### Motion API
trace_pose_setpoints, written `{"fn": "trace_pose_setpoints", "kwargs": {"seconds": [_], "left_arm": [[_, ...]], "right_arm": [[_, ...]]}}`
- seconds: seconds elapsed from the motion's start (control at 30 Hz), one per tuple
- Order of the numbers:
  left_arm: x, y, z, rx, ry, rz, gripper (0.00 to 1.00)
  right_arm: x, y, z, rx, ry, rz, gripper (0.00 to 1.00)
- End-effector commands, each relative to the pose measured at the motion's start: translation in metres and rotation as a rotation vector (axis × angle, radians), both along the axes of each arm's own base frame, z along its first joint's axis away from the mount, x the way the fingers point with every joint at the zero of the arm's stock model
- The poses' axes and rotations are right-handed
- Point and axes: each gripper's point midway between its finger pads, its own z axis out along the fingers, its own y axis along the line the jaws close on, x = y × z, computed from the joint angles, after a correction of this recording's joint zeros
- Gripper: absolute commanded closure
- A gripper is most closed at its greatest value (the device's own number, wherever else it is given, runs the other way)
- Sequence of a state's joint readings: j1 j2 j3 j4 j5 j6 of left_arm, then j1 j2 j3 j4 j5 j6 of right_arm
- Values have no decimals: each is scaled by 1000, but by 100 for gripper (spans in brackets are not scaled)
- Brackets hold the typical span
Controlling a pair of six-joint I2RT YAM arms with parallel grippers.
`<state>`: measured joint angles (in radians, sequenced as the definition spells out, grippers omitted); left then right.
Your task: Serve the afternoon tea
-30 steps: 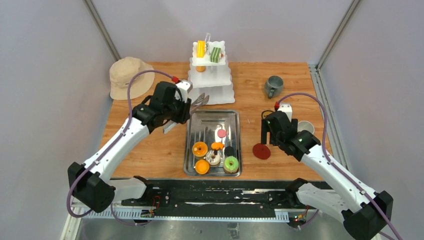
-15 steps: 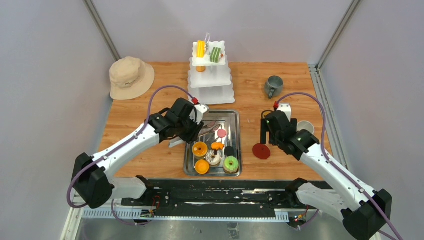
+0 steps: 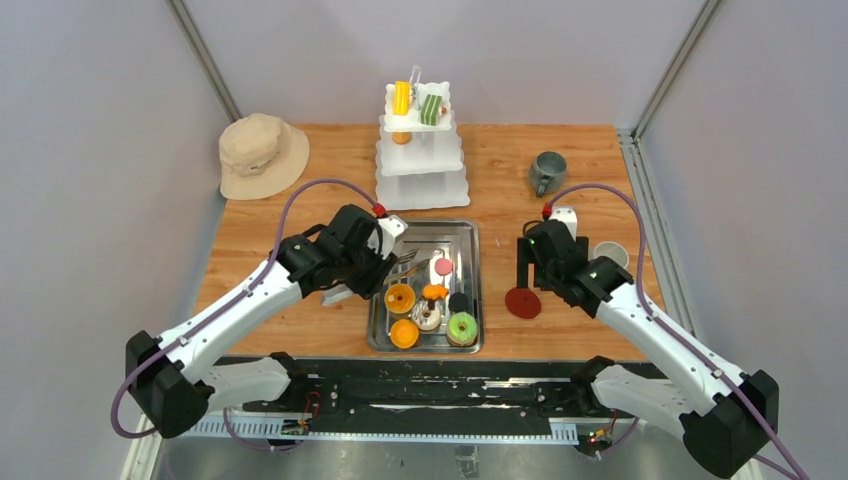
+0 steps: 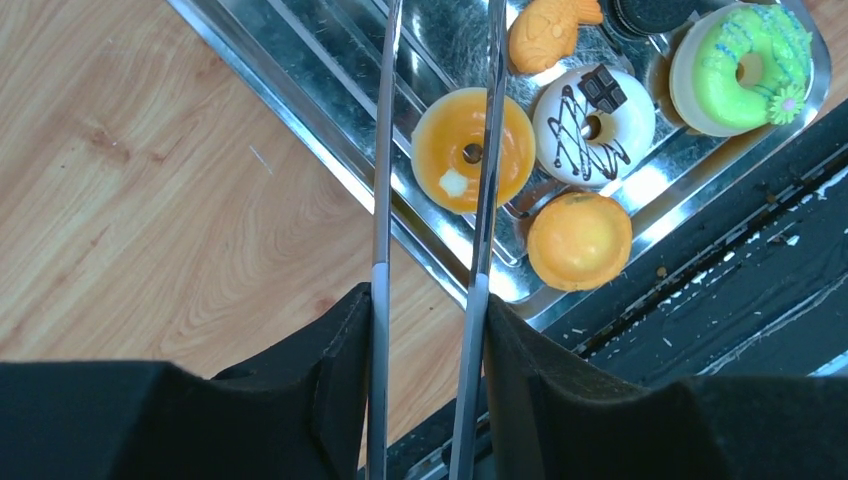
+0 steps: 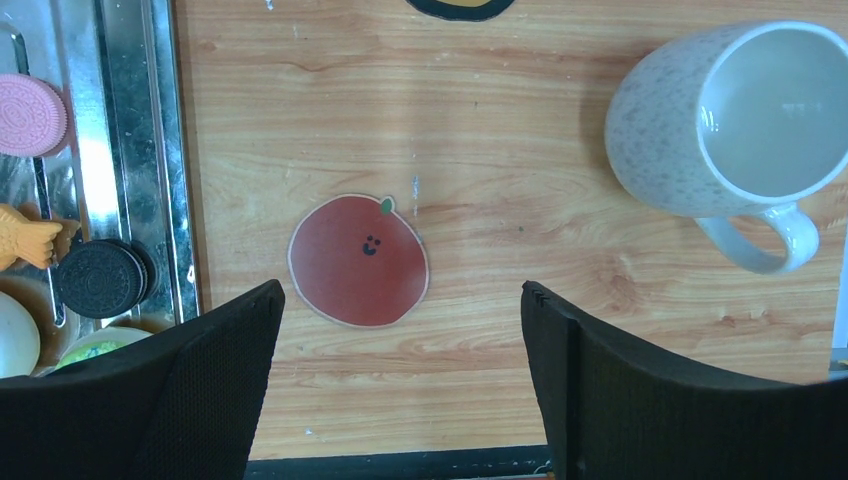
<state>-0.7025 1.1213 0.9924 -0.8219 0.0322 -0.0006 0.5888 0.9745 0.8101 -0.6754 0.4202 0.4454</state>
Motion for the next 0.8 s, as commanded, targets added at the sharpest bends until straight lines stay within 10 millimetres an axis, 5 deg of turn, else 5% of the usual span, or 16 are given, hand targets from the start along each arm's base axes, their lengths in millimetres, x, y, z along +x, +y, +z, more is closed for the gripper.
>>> {"fn": "trace_pose_setpoints", "kwargs": {"seconds": [0.0, 0.27, 0.77], "left_arm": [[9, -8, 3, -2, -21, 5, 55], [37, -30, -10, 24, -50, -29, 54], [33, -50, -35, 27, -11, -105, 49]], "right_arm": [[4, 8, 6, 25, -10, 19, 13], [1, 3, 9, 19, -25, 13, 13], [1, 4, 6, 16, -14, 12, 13]]}}
